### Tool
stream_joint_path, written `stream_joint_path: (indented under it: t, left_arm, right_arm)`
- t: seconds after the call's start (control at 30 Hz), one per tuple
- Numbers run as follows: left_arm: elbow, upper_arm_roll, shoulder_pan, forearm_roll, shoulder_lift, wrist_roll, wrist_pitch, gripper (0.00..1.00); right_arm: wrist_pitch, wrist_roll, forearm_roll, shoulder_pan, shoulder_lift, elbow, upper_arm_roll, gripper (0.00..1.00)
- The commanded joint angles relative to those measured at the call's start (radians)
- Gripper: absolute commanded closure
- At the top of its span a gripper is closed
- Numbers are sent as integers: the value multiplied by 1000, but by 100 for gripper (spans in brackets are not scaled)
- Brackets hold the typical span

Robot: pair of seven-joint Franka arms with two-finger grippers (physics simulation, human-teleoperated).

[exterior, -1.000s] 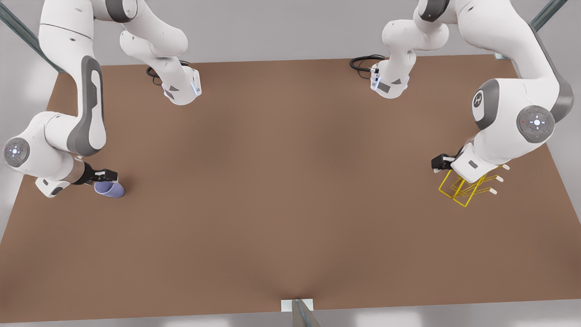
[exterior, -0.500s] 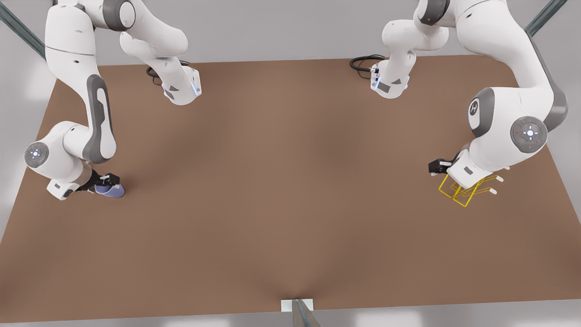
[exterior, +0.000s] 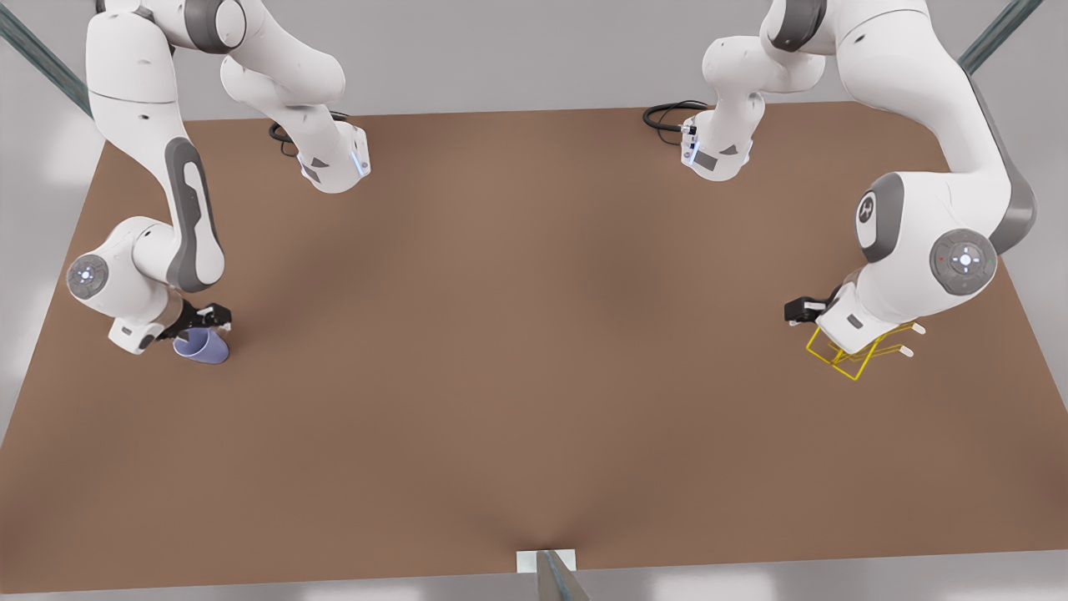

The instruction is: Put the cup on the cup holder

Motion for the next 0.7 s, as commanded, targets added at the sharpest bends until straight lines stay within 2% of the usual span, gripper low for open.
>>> stream_joint_path:
  t: [0.0,0.33,0.43,0.53,0.57,0.67]
  left_arm:
    - [0,0,0,1,-1,-2,-3,0]
    - [0,0,0,1,-1,-3,-6,0]
    - [-1,0,0,1,-1,-2,-6,0]
    - [-1,0,0,1,1,-2,-6,0]
    - [-1,0,0,1,1,-2,-5,0]
    - [-1,0,0,1,1,-3,-6,0]
  right_arm:
    - [40,-95,1,-9,-1,-16,0,0]
    - [154,-115,1,-19,50,-36,0,0]
    - [209,-115,2,-18,85,-34,0,4]
    - [197,-112,2,-16,85,-40,0,19]
    - [198,-113,2,-18,85,-40,0,20]
    - [203,-113,1,-16,98,-40,0,48]
